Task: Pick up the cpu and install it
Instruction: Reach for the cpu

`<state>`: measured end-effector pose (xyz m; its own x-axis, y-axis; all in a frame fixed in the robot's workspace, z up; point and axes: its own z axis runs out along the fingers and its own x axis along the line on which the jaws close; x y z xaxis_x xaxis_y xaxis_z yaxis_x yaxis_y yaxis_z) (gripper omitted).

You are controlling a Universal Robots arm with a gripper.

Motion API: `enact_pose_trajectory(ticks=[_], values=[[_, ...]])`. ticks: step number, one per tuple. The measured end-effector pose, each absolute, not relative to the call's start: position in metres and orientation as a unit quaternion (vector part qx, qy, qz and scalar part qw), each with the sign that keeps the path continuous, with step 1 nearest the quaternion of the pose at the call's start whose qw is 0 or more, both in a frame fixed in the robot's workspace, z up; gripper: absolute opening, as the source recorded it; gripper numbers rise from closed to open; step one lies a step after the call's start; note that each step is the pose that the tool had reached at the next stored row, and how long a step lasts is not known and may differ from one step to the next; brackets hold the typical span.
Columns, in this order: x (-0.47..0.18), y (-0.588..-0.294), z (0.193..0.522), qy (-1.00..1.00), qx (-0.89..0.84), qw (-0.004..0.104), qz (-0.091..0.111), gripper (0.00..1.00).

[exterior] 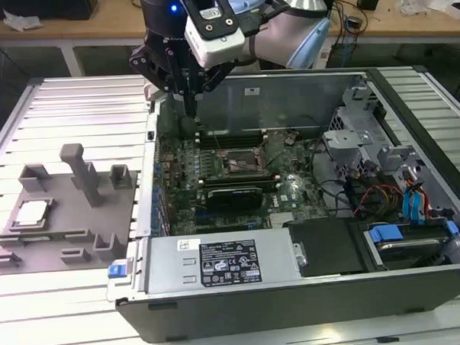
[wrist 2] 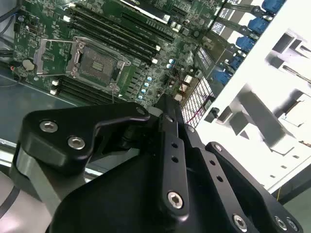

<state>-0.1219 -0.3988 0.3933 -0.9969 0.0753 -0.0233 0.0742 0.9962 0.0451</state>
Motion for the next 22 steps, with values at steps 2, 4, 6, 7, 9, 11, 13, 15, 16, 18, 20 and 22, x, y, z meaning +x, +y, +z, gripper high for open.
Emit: enact_pose_trajectory(ticks=[2, 4, 6, 7, 9, 11, 13, 15, 16, 18, 20, 22], values=[[-0.122, -0.399, 0.393, 0.999, 0.037, 0.012, 0.022, 0.11], [-0.122, -0.399, 0.393, 0.999, 0.037, 0.012, 0.022, 0.11], [-0.122, -0.399, 0.393, 0.999, 0.037, 0.012, 0.022, 0.11], [-0.123, -0.399, 0.393, 0.999, 0.037, 0.013, 0.022, 0.11], [-0.123, -0.399, 0.393, 0.999, 0.037, 0.012, 0.022, 0.11], [-0.124, -0.399, 0.393, 0.999, 0.037, 0.012, 0.022, 0.11], [-0.126, -0.399, 0.393, 0.999, 0.037, 0.012, 0.022, 0.11], [-0.128, -0.399, 0.393, 0.999, 0.037, 0.012, 0.022, 0.11], [-0.130, -0.399, 0.393, 0.999, 0.037, 0.012, 0.022, 0.11], [-0.133, -0.399, 0.393, 0.999, 0.037, 0.012, 0.022, 0.11], [-0.136, -0.399, 0.393, 0.999, 0.037, 0.012, 0.022, 0.11], [-0.139, -0.399, 0.393, 0.999, 0.037, 0.012, 0.022, 0.11]])
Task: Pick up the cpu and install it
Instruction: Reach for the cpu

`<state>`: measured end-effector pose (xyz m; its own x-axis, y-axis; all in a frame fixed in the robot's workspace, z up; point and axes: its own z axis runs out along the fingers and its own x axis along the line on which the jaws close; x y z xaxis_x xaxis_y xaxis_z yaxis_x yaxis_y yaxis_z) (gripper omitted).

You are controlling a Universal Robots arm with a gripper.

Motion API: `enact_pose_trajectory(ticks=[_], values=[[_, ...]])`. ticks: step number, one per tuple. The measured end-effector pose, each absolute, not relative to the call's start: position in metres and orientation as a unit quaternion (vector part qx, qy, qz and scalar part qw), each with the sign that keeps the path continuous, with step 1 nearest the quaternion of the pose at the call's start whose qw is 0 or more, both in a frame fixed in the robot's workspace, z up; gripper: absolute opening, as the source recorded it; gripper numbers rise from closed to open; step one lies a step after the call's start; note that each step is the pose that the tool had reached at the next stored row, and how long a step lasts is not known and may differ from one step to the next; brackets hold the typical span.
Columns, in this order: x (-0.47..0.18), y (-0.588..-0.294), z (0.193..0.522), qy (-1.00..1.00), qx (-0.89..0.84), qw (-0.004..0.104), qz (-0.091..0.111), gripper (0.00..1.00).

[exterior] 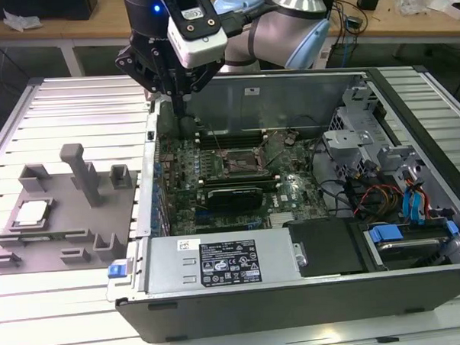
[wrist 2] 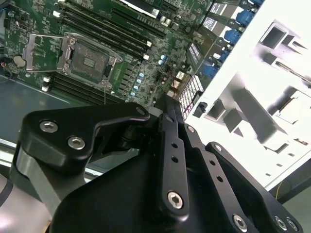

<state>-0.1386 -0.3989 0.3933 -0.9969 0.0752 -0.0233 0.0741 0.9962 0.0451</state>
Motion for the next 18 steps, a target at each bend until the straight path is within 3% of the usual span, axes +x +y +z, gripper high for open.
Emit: enact_pose_trajectory(ticks=[18], values=[[-0.1476, -0.3988, 0.3933, 0.999, 0.037, 0.012, 0.022, 0.11]])
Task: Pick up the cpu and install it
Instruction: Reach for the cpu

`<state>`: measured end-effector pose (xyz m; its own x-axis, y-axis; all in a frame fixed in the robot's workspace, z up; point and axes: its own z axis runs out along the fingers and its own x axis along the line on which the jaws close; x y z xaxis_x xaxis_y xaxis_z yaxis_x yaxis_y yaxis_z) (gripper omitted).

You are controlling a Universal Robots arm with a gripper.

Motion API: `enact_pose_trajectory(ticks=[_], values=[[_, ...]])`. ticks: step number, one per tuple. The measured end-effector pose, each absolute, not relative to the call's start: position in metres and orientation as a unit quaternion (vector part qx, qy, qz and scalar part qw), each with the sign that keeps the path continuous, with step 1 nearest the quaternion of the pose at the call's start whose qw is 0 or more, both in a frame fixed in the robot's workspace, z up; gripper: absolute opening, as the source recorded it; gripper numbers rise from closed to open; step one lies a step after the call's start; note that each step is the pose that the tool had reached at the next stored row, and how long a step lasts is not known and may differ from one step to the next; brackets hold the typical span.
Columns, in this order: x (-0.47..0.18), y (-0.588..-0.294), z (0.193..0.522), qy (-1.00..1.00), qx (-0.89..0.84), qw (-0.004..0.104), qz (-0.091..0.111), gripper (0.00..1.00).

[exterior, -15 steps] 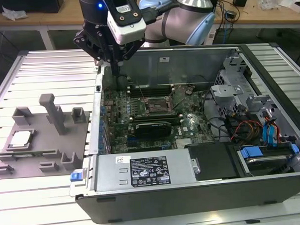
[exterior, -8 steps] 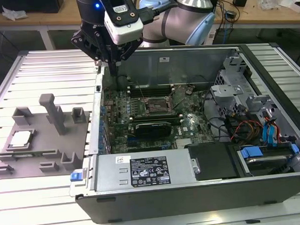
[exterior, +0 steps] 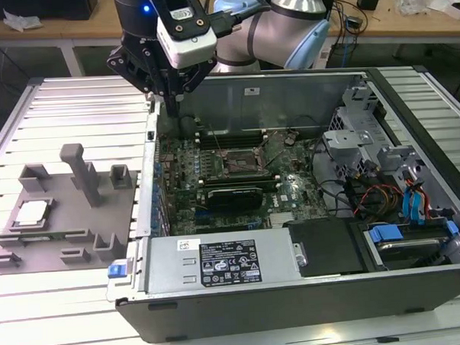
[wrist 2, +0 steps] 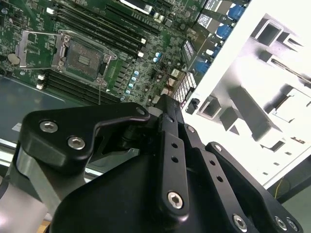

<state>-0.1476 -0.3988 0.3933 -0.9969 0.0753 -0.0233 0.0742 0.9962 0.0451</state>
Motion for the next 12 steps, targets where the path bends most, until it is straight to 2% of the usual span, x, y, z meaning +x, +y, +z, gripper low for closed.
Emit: enact_pose_trajectory(ticks=[12], values=[[-0.1580, -0.3989, 0.3933, 0.999, 0.037, 0.012, 0.022, 0.11]])
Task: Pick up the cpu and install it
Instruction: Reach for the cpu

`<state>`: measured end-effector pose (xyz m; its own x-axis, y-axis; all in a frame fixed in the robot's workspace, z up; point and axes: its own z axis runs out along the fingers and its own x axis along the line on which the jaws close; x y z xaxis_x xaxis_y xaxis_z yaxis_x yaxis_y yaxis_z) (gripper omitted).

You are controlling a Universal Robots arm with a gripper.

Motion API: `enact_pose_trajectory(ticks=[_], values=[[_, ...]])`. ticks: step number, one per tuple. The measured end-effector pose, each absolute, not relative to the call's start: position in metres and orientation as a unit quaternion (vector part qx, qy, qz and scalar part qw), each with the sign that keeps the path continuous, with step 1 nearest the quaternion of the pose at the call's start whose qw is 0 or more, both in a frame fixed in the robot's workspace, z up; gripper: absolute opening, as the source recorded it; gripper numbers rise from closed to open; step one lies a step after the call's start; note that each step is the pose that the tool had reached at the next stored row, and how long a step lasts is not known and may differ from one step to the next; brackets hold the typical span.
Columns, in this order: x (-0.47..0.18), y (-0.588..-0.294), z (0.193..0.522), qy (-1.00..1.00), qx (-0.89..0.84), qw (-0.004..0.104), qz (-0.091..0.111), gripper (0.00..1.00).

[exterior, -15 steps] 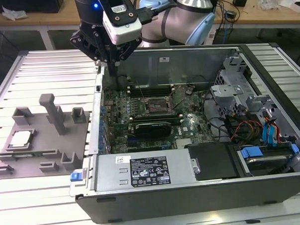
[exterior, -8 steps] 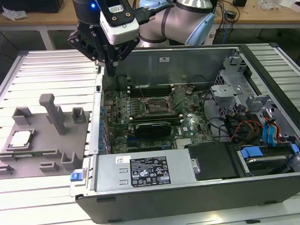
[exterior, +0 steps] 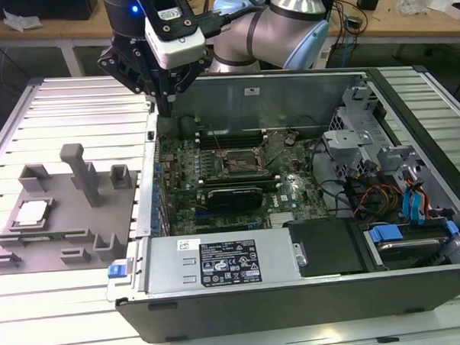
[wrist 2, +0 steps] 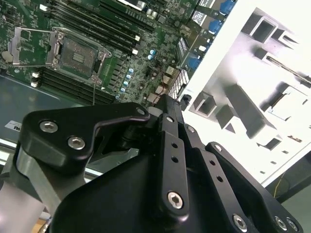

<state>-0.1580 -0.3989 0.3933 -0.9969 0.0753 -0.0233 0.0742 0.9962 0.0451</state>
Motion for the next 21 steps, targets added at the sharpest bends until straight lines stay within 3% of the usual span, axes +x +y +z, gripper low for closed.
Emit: enact_pose_trajectory(ticks=[21], values=[[-0.193, -0.399, 0.393, 0.999, 0.037, 0.012, 0.022, 0.11]])
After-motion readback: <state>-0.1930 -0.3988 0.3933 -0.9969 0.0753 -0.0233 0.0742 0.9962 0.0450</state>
